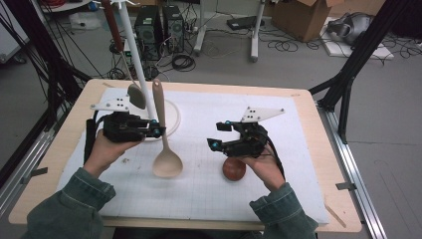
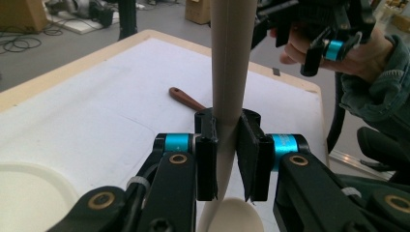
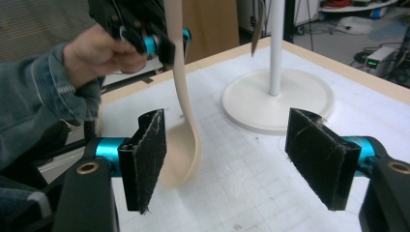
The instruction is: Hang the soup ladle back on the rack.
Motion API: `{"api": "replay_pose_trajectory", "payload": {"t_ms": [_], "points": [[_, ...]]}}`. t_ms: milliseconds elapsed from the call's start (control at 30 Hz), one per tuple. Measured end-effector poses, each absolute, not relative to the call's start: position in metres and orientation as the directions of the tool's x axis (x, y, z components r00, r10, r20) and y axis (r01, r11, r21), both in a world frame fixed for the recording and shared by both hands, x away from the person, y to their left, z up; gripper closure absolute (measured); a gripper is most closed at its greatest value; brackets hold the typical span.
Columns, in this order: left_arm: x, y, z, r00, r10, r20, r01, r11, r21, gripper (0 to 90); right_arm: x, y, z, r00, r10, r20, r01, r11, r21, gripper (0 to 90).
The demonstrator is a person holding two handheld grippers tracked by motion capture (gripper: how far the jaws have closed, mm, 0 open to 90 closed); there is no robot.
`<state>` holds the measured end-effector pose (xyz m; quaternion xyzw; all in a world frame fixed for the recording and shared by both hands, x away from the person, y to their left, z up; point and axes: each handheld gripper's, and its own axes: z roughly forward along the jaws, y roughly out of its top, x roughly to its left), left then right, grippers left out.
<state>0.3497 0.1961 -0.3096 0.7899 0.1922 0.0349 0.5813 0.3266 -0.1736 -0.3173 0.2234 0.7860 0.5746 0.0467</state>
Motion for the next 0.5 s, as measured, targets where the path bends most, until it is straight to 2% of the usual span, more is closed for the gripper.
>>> {"api": "replay_pose_trajectory", "payload": {"t_ms": [500], "points": [[0.366, 0.215, -0.286, 0.901, 0.406, -0.15, 0.261, -0.232, 0.937, 78.2, 0.323, -0.198, -0.326, -0.863, 0.468, 0.192, 0.323, 0.218, 0.921, 24.4]]}}
